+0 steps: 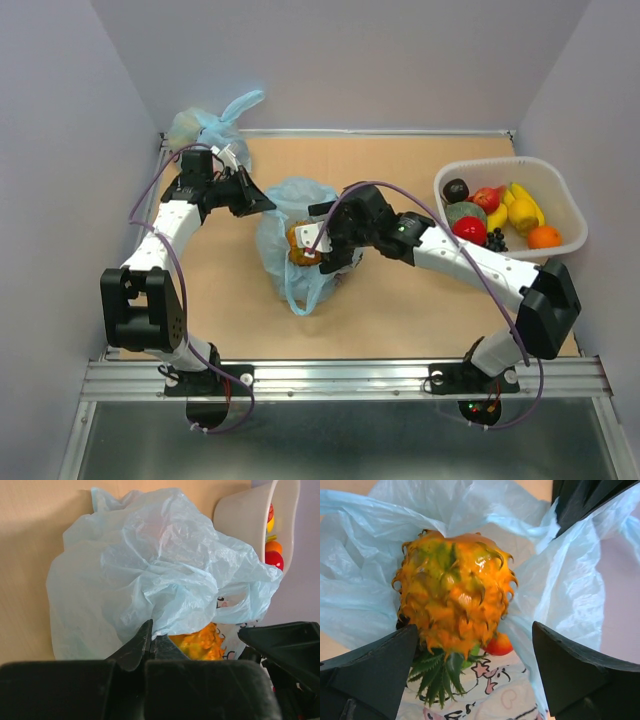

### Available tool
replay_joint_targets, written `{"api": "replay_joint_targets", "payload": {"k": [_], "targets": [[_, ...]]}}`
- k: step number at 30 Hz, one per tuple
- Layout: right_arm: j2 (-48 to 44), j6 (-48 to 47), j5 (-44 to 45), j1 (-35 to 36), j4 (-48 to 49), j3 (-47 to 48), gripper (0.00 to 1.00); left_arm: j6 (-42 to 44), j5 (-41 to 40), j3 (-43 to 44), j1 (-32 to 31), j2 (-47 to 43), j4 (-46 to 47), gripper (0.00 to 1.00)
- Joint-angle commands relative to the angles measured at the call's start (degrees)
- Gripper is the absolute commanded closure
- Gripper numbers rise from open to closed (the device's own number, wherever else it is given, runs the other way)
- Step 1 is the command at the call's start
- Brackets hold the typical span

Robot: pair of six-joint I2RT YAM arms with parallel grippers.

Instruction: Place the fake fruits into the plastic bag and tie a complex knot

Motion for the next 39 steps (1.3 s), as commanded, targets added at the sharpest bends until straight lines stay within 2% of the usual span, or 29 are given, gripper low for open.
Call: {"api": "replay_joint_targets", "payload": {"k": [1, 8, 11, 12, 15, 21, 28, 34, 39], "targets": [[-4.90, -0.36, 1.93, 1.02, 1.03, 5.64, 0.00, 1.33, 0.95, 3.11, 0.28, -1.53, 0.32, 1.00], [-9.65, -0.96, 6.15, 0.23, 0.94, 7.23, 0.03, 2.29, 0.86, 3.73, 0.28, -1.62, -0.38, 1.00], [-7.82, 0.00, 6.07, -2.32, 0.94, 8.54, 0.11, 2.56, 0.95, 3.73, 0.28, -1.71, -0.65, 1.00], [-7.11, 0.44, 5.80, -3.28, 0.94, 9.94, 0.17, 2.73, 1.12, 3.72, 0.28, -1.71, -0.82, 1.00], [-3.78, 0.36, 3.79, -4.78, 0.94, 12.05, 0.24, 3.17, 1.04, 3.99, 0.28, -1.79, -1.09, 1.00], [-0.43, -9.73, -4.03, -5.66, 0.76, 11.97, 0.23, 3.44, 1.04, 4.95, 0.28, -1.27, -1.61, 1.00], [1.42, -19.06, -8.17, -5.84, -4.07, 13.03, 0.20, 3.53, 1.13, 5.04, 0.28, -1.09, -1.53, 1.00], [5.45, -29.42, -5.99, -5.84, -5.66, 11.35, 0.20, 3.61, 1.04, 4.61, 0.28, -1.36, -1.52, 1.00], [11.16, -32.78, -4.22, -5.75, -5.39, 15.92, 0.24, 3.53, 1.12, 3.90, 0.28, -1.62, -1.26, 1.00]]}}
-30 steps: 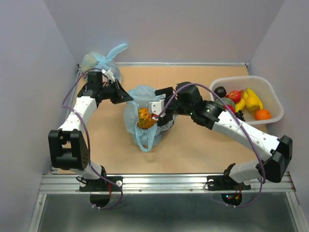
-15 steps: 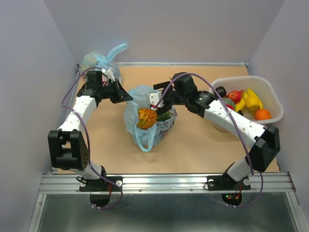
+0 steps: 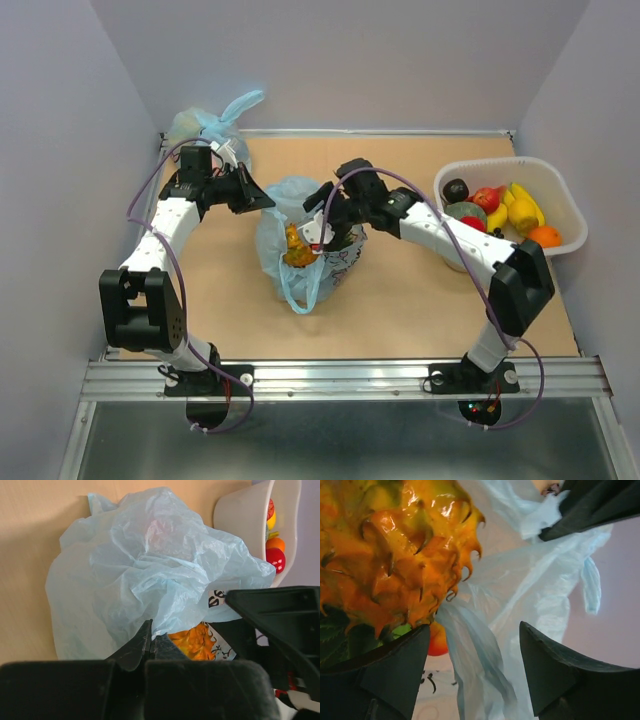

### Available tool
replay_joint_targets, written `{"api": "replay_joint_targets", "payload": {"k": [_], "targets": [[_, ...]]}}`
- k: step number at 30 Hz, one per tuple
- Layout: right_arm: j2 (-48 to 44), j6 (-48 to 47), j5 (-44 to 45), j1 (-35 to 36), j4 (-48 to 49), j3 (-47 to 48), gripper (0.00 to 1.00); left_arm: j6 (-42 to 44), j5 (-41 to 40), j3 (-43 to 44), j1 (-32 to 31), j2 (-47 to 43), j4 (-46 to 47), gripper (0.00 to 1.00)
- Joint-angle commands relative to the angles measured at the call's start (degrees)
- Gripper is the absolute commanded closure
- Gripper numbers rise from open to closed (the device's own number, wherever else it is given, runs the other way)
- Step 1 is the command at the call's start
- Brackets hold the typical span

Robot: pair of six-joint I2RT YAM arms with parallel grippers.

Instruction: Place the fake fruits into the plastic bag and tie a complex knot

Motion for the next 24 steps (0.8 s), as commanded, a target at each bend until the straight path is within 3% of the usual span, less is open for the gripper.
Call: {"api": "replay_joint_targets", "payload": {"k": [1, 2, 5, 6, 8, 12, 18, 19, 22, 24], "targets": [[4.11, -4.65, 1.33, 0.06, 0.05, 6.04, 0.28, 1.03, 1.10, 1.28, 0.28, -1.71, 0.99, 1.00], [4.73, -3.86, 1.51, 0.06, 2.32, 6.83, 0.38, 1.03, 1.10, 1.28, 0.37, -1.80, 0.99, 1.00], [5.18, -1.14, 3.61, 0.15, 6.90, 5.88, 0.58, 1.47, 0.67, 1.36, 0.28, -1.88, 0.64, 1.00], [5.18, -0.35, 4.58, 0.06, 8.21, 6.14, 0.79, 1.82, 0.49, 1.54, 0.28, -1.88, 0.55, 1.00], [4.92, 2.99, 7.21, -0.46, 9.80, 6.49, 1.00, 2.43, -0.04, 1.98, 0.28, -1.71, 0.11, 1.00], [4.48, 10.37, 10.73, -2.13, 12.09, 8.07, 0.99, 3.14, -1.70, 3.03, 0.37, -0.83, -0.15, 1.00], [6.14, 31.00, 15.30, -7.23, 12.71, 15.00, 1.00, 4.19, -3.82, 7.95, 0.89, 1.80, -0.06, 1.00], [6.23, 38.00, 15.92, -7.93, 12.71, 17.19, 1.00, 4.37, -3.82, 9.35, 1.42, 2.24, -0.06, 0.95], [4.66, 50.67, 12.70, -10.31, 10.96, 18.44, 1.00, 5.68, -3.21, 12.77, 2.12, 4.35, -0.15, 0.86], [1.77, 57.44, 9.09, -10.66, 8.76, 16.87, 1.00, 8.22, -0.94, 16.54, 2.30, 6.54, -0.94, 0.89]]}}
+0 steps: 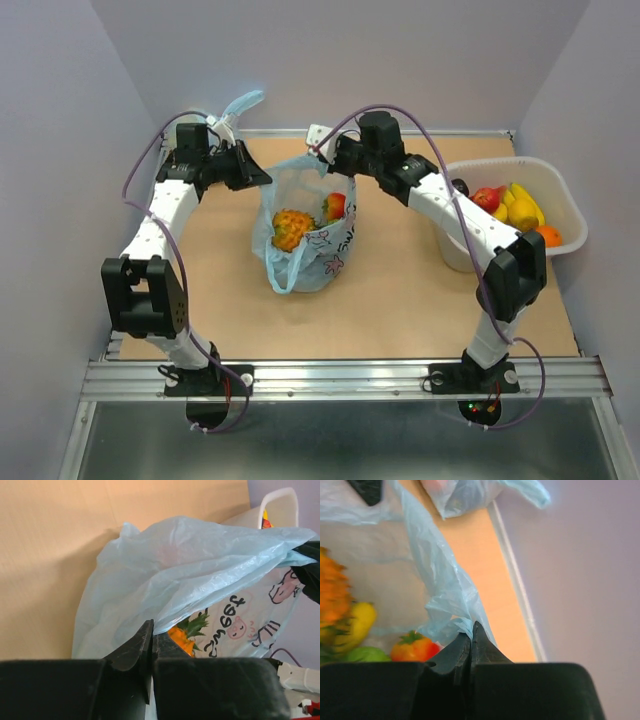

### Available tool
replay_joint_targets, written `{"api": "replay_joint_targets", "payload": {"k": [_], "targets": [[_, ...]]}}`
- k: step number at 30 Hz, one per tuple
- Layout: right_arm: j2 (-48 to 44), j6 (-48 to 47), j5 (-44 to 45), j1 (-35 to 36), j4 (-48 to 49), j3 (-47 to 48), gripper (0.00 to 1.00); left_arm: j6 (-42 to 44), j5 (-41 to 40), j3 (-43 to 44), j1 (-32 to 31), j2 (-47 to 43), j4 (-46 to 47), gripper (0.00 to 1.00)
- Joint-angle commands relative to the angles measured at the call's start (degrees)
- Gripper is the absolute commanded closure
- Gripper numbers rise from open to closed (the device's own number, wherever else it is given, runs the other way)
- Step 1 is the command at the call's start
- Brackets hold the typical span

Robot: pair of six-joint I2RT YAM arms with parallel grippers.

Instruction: Place the fake fruits into the plastic bag and tie a complex knot

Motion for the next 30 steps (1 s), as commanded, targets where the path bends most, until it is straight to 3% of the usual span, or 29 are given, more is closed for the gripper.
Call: {"api": "replay_joint_targets", "payload": {"k": [1, 4, 6, 8, 9, 14, 16, 19, 26, 30], "targets": [[-5.83, 23.68, -2.55, -2.97, -1.08, 1.11, 1.00, 5.68, 2.51, 7.71, 1.97, 2.90, -0.77, 0.92], [-8.82, 37.82, -8.79, -3.67, -4.85, -2.06, 1.00, 8.66, 4.71, 11.66, 1.45, 6.24, -3.22, 0.94], [-11.98, 44.78, -18.88, -4.28, -6.00, -4.86, 1.00, 12.87, 4.63, 15.71, 0.49, 8.60, -4.46, 0.91], [-13.74, 55.67, -25.92, -4.29, -5.83, -9.35, 1.00, 14.56, 3.84, 18.96, -0.13, 10.37, -5.43, 0.78], [-14.71, 62.49, -27.16, -4.29, -5.74, -11.19, 1.00, 14.83, 3.75, 20.80, -0.22, 12.12, -5.78, 0.67], [-18.84, 75.20, -23.15, -5.42, -2.86, -16.55, 1.00, 17.64, 3.57, 24.77, 0.82, 11.88, -9.12, 0.39], [-21.83, 80.63, -20.68, -6.21, -0.66, -18.49, 1.00, 17.90, 4.97, 22.24, 2.40, 6.97, -8.60, 0.27], [-24.63, 85.84, -17.43, -7.10, 2.16, -21.05, 1.00, 19.04, 7.17, 13.55, 6.97, -0.94, -11.29, 0.18], [-28.51, 86.38, -12.41, -8.59, 3.40, -25.70, 0.99, 39.77, 2.34, -4.04, 9.97, -13.51, -23.35, 0.12], [-30.27, 85.24, -12.76, -9.38, 3.40, -27.90, 1.00, 40.51, 7.08, -7.92, 9.88, -16.86, -21.18, 0.08]]}}
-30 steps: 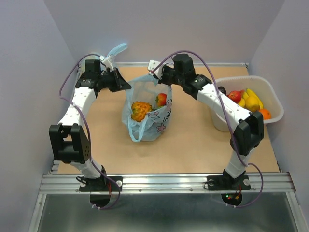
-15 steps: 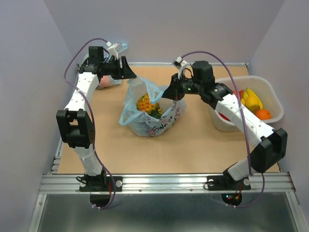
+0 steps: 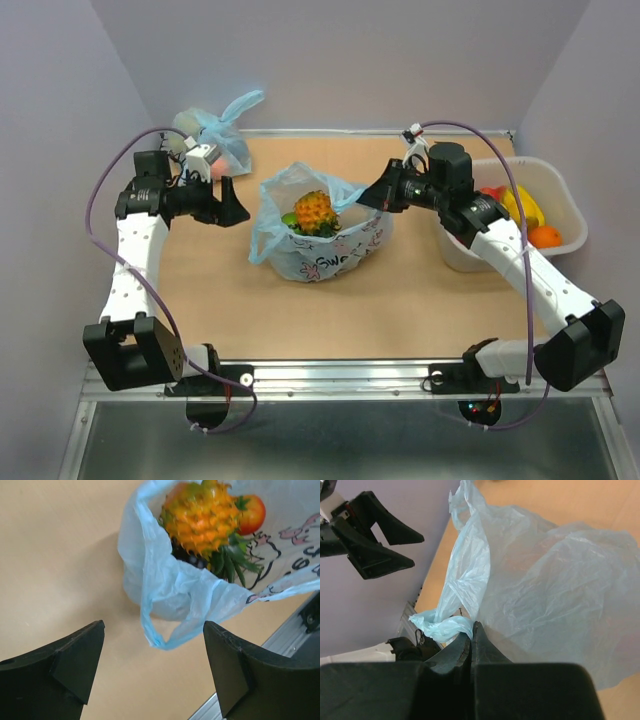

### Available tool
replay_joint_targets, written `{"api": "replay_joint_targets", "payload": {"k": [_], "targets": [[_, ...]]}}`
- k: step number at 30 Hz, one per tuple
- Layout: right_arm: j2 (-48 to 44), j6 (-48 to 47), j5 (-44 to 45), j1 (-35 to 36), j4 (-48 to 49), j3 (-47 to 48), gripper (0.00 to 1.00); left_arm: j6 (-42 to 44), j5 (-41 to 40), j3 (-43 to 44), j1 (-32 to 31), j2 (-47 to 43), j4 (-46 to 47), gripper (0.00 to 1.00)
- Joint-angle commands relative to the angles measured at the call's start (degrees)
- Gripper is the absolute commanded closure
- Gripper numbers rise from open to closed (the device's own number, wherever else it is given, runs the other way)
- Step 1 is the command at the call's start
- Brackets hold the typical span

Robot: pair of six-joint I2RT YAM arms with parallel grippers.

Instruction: Place the fake fruits into the plastic bag and tie a complex knot

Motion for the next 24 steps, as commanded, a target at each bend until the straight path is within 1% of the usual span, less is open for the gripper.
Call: {"api": "replay_joint_targets", "payload": {"k": [1, 2, 4, 5, 6, 7, 9, 10, 11, 12, 14, 15, 18, 19, 22, 24], "targets": [[-2.82, 0.07, 0.75, -1.19, 3.68, -2.85, 1.00, 4.61, 5.48, -2.39, -0.80, -3.03, 3.36, 0.08], [-3.52, -0.55, -0.30, -1.19, 3.77, -3.39, 1.00, 2.51, 5.85, -2.13, -1.33, -4.26, 6.10, 0.08], [-4.31, -1.69, -0.84, -1.19, 3.86, -4.44, 0.99, 1.79, 5.25, -1.25, -3.78, -4.88, 11.38, 0.08], [-4.58, -3.00, -1.36, -1.19, 3.86, -5.05, 1.00, 2.05, 4.55, 0.49, -6.93, -4.97, 15.15, 0.08], [-5.19, -3.54, -1.63, -1.19, 3.86, -5.41, 1.00, 2.66, 4.45, 1.55, -9.31, -4.80, 16.58, 0.08], [-5.46, -4.50, -1.80, -1.19, 3.86, -5.76, 1.00, 4.14, 4.54, 3.74, -13.34, -4.45, 17.81, 0.08], [-5.90, -4.95, -1.63, -1.19, 3.95, -5.94, 1.00, 6.52, 5.41, 5.25, -17.05, -3.57, 18.17, 0.09], [-5.99, -5.65, -1.54, -1.19, 4.03, -5.85, 0.99, 9.40, 6.11, 5.69, -19.16, -3.48, 18.08, 0.11], [-6.16, -6.00, -1.72, -1.19, 4.21, -5.59, 1.00, 11.00, 6.12, 5.78, -22.57, -3.57, 18.00, 0.11], [-6.25, -6.44, -1.89, -1.19, 4.38, -5.41, 0.99, 12.93, 5.95, 5.52, -24.52, -3.74, 17.91, 0.11], [-6.34, -7.49, -1.89, -1.19, 4.39, -5.06, 1.00, 19.67, 5.68, 4.21, -27.51, -4.79, 17.64, 0.11], [-6.34, -7.67, -1.89, -1.19, 4.47, -4.80, 0.99, 21.89, 5.51, 3.68, -30.57, -5.67, 17.56, 0.11], [-6.34, -8.29, -3.38, -1.19, 5.09, -4.53, 1.00, 26.90, 1.57, 2.10, -35.68, -6.47, 18.52, 0.10], [-6.34, -8.38, -3.74, -1.19, 5.09, -4.62, 1.00, 27.79, 0.16, 1.83, -38.66, -6.29, 19.22, 0.10], [-6.51, -9.43, -4.27, -1.19, 5.44, -4.71, 0.99, 27.98, -3.89, 1.13, -42.19, -5.51, 22.20, 0.10], [-6.69, -9.87, -4.44, -1.19, 5.62, -4.97, 1.00, 28.33, -5.12, 1.83, -43.43, -4.19, 22.48, 0.10]]}}
